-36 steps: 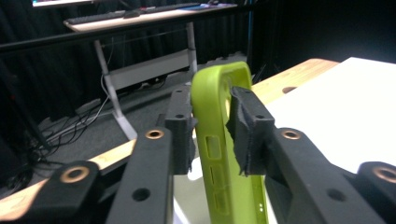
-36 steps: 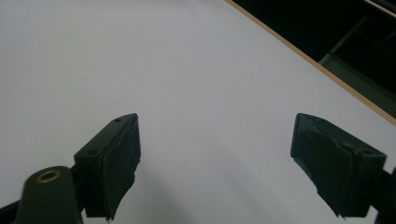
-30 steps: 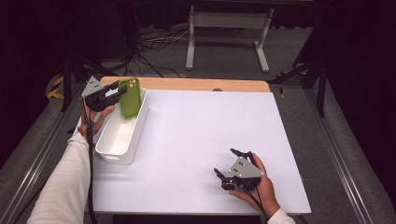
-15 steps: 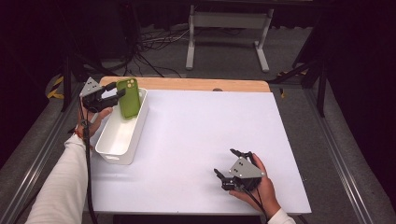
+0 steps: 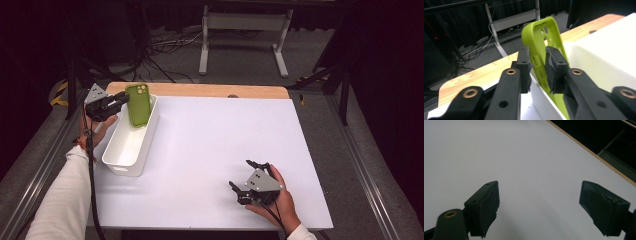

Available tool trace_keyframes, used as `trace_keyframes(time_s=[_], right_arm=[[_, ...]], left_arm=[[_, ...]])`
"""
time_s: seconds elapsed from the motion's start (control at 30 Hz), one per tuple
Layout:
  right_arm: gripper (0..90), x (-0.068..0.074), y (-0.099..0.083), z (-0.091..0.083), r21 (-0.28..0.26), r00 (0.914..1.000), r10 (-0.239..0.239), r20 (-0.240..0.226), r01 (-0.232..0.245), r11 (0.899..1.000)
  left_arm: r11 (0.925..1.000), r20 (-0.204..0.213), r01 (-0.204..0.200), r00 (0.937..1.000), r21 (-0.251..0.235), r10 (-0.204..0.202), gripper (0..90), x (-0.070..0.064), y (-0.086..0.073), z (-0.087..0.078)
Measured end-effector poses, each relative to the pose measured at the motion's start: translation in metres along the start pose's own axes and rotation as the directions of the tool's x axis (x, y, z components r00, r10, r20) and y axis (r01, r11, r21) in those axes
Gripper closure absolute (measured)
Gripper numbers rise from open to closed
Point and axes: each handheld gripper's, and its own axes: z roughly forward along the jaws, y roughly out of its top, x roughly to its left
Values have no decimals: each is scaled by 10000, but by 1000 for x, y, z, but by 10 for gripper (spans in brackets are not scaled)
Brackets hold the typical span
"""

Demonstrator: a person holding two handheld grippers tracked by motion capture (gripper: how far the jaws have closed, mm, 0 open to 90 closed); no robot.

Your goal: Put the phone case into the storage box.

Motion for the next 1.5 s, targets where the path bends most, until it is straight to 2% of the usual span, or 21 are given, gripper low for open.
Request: trace_keyframes(time_s=[0.2,0.27,0.43,0.5,1.03,1.5], right_arm=[[178,0,-1,1,21,10000,27,-19,-27,10000],[178,-1,-1,1,36,10000,44,-17,-44,10000],[180,-1,-1,0,44,10000,58,-8,-58,10000],[182,0,-1,0,52,10000,3,-5,-3,10000],[182,-1,1,-1,-90,10000,5,40,-4,10000],[184,-3,3,-6,-369,9998,135,130,-130,9992]], left_arm=[[9999,-182,58,9998,153,-55,790,-2,0,8],[9996,-228,-80,9997,283,86,789,-4,1,11],[9998,-247,18,9997,197,-13,784,-5,1,11],[9998,-199,103,9998,185,-100,783,-4,1,9],[9999,53,-123,9999,-37,124,766,-7,9,-4],[9985,245,-423,9988,-359,432,761,-21,15,-25]])
